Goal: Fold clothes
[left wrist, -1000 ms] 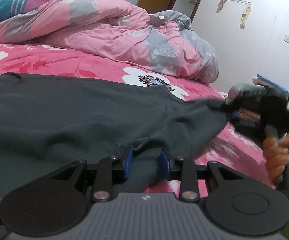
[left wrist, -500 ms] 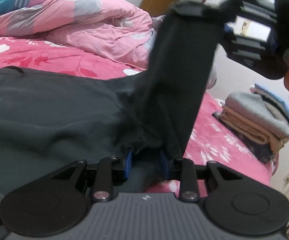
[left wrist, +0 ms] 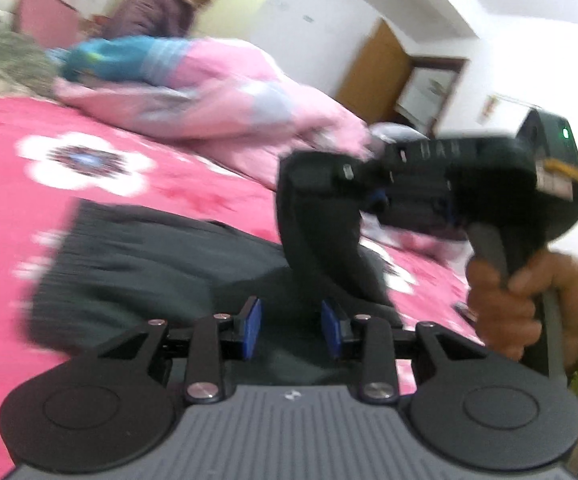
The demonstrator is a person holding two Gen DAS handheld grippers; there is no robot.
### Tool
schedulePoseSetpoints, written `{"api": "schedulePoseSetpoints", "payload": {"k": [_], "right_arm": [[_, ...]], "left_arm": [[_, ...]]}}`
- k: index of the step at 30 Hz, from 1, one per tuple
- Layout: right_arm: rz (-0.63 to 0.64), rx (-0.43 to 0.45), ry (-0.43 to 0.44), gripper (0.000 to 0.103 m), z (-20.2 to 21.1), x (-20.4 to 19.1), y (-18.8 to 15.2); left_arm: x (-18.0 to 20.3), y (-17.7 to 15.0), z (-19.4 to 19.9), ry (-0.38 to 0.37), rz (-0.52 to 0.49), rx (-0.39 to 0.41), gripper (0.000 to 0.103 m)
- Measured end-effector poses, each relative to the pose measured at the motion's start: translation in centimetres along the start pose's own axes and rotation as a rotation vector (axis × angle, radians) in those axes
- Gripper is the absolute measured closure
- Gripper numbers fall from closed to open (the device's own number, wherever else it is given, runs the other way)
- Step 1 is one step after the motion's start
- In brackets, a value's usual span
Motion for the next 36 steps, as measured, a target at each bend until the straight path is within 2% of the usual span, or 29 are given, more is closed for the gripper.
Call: {"api": "schedulePoseSetpoints", "payload": {"k": [5, 10, 14, 19, 22, 26, 28, 30, 32, 36], "right_arm": [[0.101, -0.142, 0.022, 0.096, -4.2, -3.2, -3.7], [0.223, -0.244, 0.012, 0.095, -6.5, -5.6, -6.8], [0.275, -0.303, 0.005, 0.095, -7.3, -6.5, -8.5], [0.273, -0.371, 0.007, 0.095, -8.5, -6.5, -9.6], [0.263, -0.415, 0.015, 0.093, -9.5, -6.4, -10.3], [0.185, -0.465, 0.046, 0.083, -10.3, -6.3, -10.4], [0.142, -0.490, 0.063, 0.073, -10.6, -6.3, -10.4], [0.095, -0.513, 0.090, 0.050, -10.8, -6.4, -10.3], [0.047, -0.523, 0.125, 0.042, -10.5, -7.0, -9.9], [-0.047, -0.519, 0.206, 0.038, -9.7, -8.0, -8.9]], "left_arm": [[-4.0, -0.5, 2.0, 0.102, 0.005, -0.009, 0.070], [-6.6, -1.6, 2.9, 0.144, 0.067, -0.023, 0.070], [-7.0, -2.5, 4.3, 0.114, 0.073, -0.014, 0.070], [-6.5, -3.4, 4.9, 0.060, 0.048, -0.020, 0.069], [-6.4, -3.6, 5.2, 0.063, 0.046, -0.019, 0.065], [-6.2, -3.6, 5.1, 0.068, 0.053, -0.026, 0.062], [-6.1, -3.4, 5.1, 0.068, 0.061, -0.026, 0.054], [-6.0, -3.1, 5.2, 0.065, 0.077, -0.018, 0.047], [-5.8, -2.6, 5.1, 0.062, 0.089, -0.010, 0.042], [-6.2, -2.3, 4.5, 0.081, 0.130, -0.015, 0.041]]}}
Point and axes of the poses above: each gripper's, at about its wrist camera, not at the fingertips, and z roughly against the way its jaws point, x to its right, y to its top, the point moved 10 cm from there along -z, roughly the way its jaws point, and after that the axes turned 15 degrees about -z, right-handed, at the moved point
